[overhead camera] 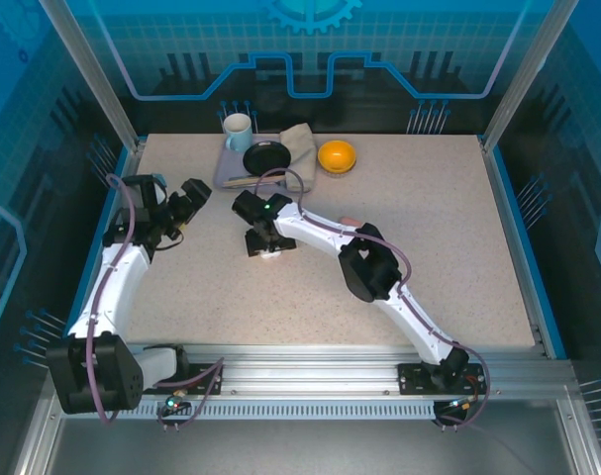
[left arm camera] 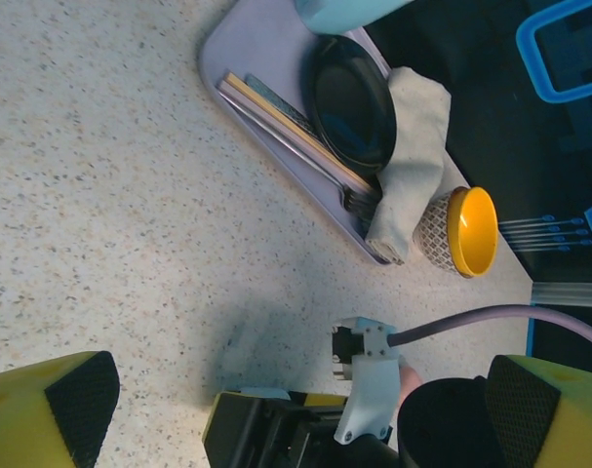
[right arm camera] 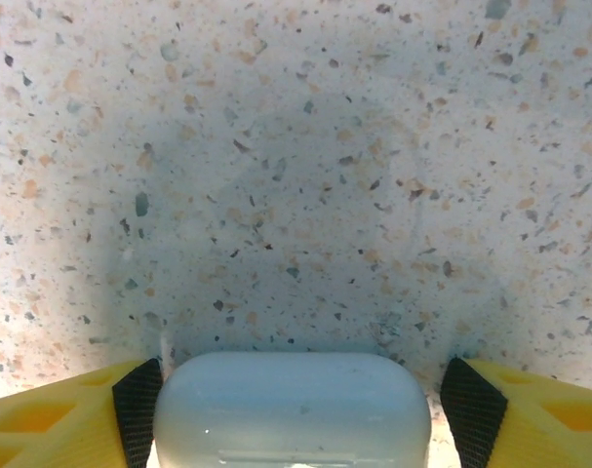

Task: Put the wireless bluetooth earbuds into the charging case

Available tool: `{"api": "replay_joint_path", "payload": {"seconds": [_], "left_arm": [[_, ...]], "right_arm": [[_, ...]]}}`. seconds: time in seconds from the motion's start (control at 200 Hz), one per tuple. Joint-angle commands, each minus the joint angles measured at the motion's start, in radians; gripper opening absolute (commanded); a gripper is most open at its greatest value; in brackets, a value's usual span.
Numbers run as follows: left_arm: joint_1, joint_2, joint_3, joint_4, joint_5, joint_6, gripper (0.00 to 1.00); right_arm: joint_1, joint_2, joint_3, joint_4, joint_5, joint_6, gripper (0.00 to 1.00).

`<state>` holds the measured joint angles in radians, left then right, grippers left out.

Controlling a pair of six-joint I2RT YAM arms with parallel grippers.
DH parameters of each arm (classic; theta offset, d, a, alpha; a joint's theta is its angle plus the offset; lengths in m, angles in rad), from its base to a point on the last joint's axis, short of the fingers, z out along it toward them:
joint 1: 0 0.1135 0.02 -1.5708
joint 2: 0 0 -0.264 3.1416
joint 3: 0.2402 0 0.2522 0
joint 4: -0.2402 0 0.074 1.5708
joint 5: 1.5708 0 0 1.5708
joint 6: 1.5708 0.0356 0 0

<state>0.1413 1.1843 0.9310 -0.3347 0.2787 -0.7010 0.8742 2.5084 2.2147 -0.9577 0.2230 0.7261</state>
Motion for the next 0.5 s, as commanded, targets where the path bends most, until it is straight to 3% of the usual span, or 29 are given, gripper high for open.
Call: {"api": "replay_joint_path", "payload": {"seconds": [0.0,0.315,0.495], "left_arm": [[0.003,0.012,-0.015,0.049,0.082,0.018,0.99],[0.003,0.031,-0.032,0.044,0.091,-0.080,0.99],[-0.017,0.045,-0.017,0.019,0.098,-0.068,0.99]], "right_arm": [[-0.021,-0.003,-0.055,-0.044,-0.062,-0.061,0.77],[-0.026,0.006,-0.048,-0.094,-0.063,-0.036,0.71],[-0.023,0.006,-0.066,-0.143,-0.042,0.031,0.71]]}}
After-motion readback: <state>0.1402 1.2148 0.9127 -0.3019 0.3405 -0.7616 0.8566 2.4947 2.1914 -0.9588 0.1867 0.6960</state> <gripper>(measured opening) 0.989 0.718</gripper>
